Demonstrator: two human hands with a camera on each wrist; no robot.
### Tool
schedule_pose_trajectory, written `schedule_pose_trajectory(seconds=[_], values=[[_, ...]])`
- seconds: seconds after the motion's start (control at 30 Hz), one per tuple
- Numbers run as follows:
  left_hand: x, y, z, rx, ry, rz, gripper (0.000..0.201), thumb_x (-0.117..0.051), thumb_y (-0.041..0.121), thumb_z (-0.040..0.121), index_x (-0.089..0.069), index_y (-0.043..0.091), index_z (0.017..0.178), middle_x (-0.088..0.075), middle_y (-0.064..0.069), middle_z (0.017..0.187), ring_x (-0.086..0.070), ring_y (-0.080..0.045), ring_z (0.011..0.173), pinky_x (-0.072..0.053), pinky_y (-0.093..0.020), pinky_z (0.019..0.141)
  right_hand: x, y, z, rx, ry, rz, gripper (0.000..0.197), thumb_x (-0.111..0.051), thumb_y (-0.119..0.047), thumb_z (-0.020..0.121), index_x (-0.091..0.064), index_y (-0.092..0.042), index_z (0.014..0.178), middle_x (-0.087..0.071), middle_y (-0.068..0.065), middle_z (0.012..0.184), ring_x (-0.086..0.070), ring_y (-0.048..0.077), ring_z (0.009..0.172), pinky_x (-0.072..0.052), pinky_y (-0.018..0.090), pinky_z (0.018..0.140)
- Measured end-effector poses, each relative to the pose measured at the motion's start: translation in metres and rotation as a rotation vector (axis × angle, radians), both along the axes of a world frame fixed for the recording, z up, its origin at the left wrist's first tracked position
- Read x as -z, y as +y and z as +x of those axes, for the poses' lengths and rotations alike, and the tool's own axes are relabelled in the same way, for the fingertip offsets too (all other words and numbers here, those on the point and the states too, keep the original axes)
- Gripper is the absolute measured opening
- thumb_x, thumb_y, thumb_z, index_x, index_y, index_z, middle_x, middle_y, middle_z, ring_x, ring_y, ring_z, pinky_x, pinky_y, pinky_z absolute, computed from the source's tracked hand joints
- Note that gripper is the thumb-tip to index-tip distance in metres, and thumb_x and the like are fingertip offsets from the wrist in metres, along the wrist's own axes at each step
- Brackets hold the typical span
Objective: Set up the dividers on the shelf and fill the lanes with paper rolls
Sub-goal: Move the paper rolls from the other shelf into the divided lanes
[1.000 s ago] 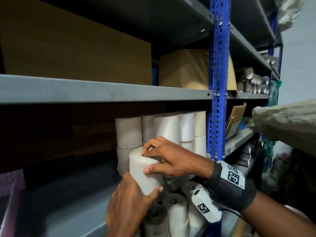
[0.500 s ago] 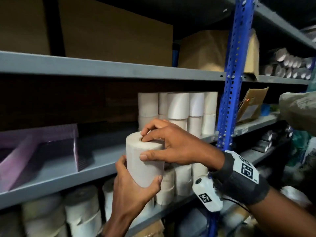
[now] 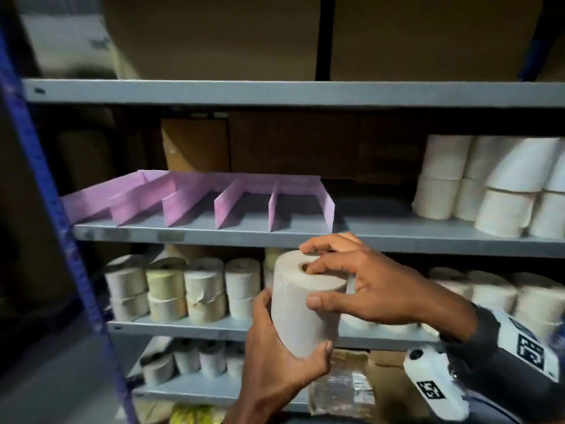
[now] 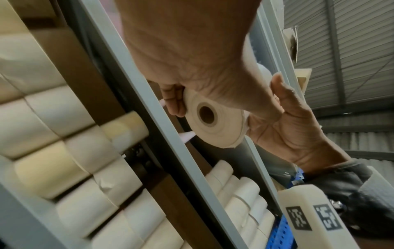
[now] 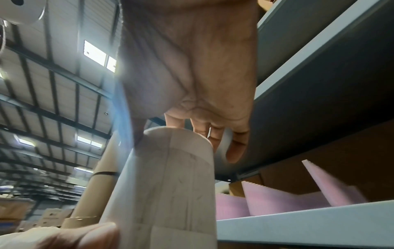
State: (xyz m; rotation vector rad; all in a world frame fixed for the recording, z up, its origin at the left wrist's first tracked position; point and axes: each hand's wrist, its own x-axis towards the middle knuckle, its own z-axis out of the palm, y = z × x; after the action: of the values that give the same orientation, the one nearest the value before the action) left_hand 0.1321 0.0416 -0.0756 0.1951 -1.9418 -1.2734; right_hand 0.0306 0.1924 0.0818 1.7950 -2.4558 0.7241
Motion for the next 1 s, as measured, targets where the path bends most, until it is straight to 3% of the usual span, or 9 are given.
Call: schedule_pose_trajectory(seconds=[0.1, 0.27, 0.37, 0.53, 0.7, 0.77, 0.83, 0.93, 1.0], values=[[0.000, -0.039, 0.036, -0.091, 0.011, -0.023, 0.099, -0.090, 0.059, 0.049, -0.034, 0.055, 0.130, -0.060, 0.029, 0.121, -0.068, 0.000, 0.101, -0.061, -0.028, 0.071, -0.001, -0.048, 0.026, -0.101, 0.022, -0.019, 0.059, -0.058, -0.073, 0.076, -0.065, -0.035, 0.120, -0.039, -0.030, 0.137, -0.028, -0.008, 0.133, -0.035, 0.027, 0.109], [-0.005, -0.111, 0.092, -0.188, 0.039, -0.042, 0.098, -0.090, 0.055, 0.050, -0.033, 0.057, 0.129, -0.062, 0.030, 0.119, -0.069, 0.001, 0.095, -0.060, -0.025, 0.066, -0.002, -0.131, 0.073, -0.213, 0.082, -0.073, 0.052, -0.063, -0.068, 0.078, -0.066, -0.034, 0.117, -0.041, -0.029, 0.136, -0.028, -0.009, 0.132, -0.031, 0.016, 0.105], [-0.005, -0.165, 0.129, -0.226, 0.034, -0.066, 0.099, -0.090, 0.052, 0.049, -0.032, 0.059, 0.129, -0.062, 0.032, 0.118, -0.069, 0.002, 0.094, -0.059, -0.023, 0.065, -0.003, -0.186, 0.105, -0.281, 0.101, -0.074, 0.052, -0.067, -0.064, 0.077, -0.067, -0.032, 0.117, -0.041, -0.025, 0.138, -0.028, -0.007, 0.133, -0.032, 0.017, 0.106], [-0.007, -0.269, 0.183, -0.269, -0.024, -0.121, 0.099, -0.087, 0.057, 0.046, -0.028, 0.064, 0.126, -0.063, 0.034, 0.114, -0.068, 0.004, 0.092, -0.058, -0.024, 0.068, -0.011, -0.286, 0.155, -0.358, 0.169, -0.049, 0.047, -0.073, -0.052, 0.079, -0.071, -0.022, 0.115, -0.047, -0.014, 0.138, -0.034, -0.002, 0.130, -0.030, 0.013, 0.105], [-0.014, -0.339, 0.213, -0.249, -0.089, -0.175, 0.092, -0.079, 0.067, 0.056, -0.023, 0.070, 0.127, -0.061, 0.030, 0.117, -0.063, 0.008, 0.101, -0.057, -0.026, 0.078, -0.017, -0.369, 0.182, -0.372, 0.175, 0.007, 0.040, -0.072, -0.044, 0.084, -0.073, -0.012, 0.108, -0.052, -0.007, 0.133, -0.044, 0.002, 0.122, -0.038, 0.019, 0.100], [-0.019, -0.358, 0.219, -0.229, -0.117, -0.300, 0.091, -0.074, 0.067, 0.066, -0.025, 0.060, 0.142, -0.048, 0.034, 0.128, -0.054, 0.011, 0.113, -0.054, -0.023, 0.084, -0.017, -0.394, 0.186, -0.363, 0.179, 0.036, 0.037, -0.072, -0.044, 0.084, -0.074, -0.012, 0.104, -0.053, -0.009, 0.129, -0.047, 0.001, 0.118, -0.040, 0.022, 0.099], [-0.018, -0.370, 0.218, -0.254, -0.110, -0.369, 0.095, -0.074, 0.062, 0.075, -0.026, 0.039, 0.154, -0.043, 0.027, 0.143, -0.050, 0.001, 0.127, -0.053, -0.030, 0.093, -0.017, -0.411, 0.186, -0.331, 0.173, 0.038, 0.036, -0.072, -0.043, 0.084, -0.074, -0.012, 0.101, -0.054, -0.010, 0.127, -0.049, 0.003, 0.115, -0.042, 0.027, 0.098], [-0.014, -0.374, 0.214, -0.397, -0.086, -0.459, 0.091, -0.066, 0.048, 0.084, -0.031, 0.004, 0.155, -0.039, -0.011, 0.158, -0.046, -0.030, 0.141, -0.052, -0.045, 0.102, -0.023, -0.435, 0.181, -0.246, 0.159, 0.013, 0.038, -0.073, -0.044, 0.083, -0.074, -0.013, 0.104, -0.054, -0.010, 0.127, -0.051, 0.004, 0.114, -0.046, 0.034, 0.096], [-0.012, -0.368, 0.209, -0.443, -0.079, -0.571, 0.086, -0.064, 0.042, 0.081, -0.039, -0.001, 0.150, -0.039, -0.026, 0.154, -0.047, -0.041, 0.138, -0.053, -0.049, 0.100, -0.030, -0.445, 0.176, -0.216, 0.185, -0.018, 0.039, -0.073, -0.044, 0.083, -0.075, -0.012, 0.105, -0.056, -0.008, 0.126, -0.053, 0.006, 0.113, -0.046, 0.033, 0.095]])
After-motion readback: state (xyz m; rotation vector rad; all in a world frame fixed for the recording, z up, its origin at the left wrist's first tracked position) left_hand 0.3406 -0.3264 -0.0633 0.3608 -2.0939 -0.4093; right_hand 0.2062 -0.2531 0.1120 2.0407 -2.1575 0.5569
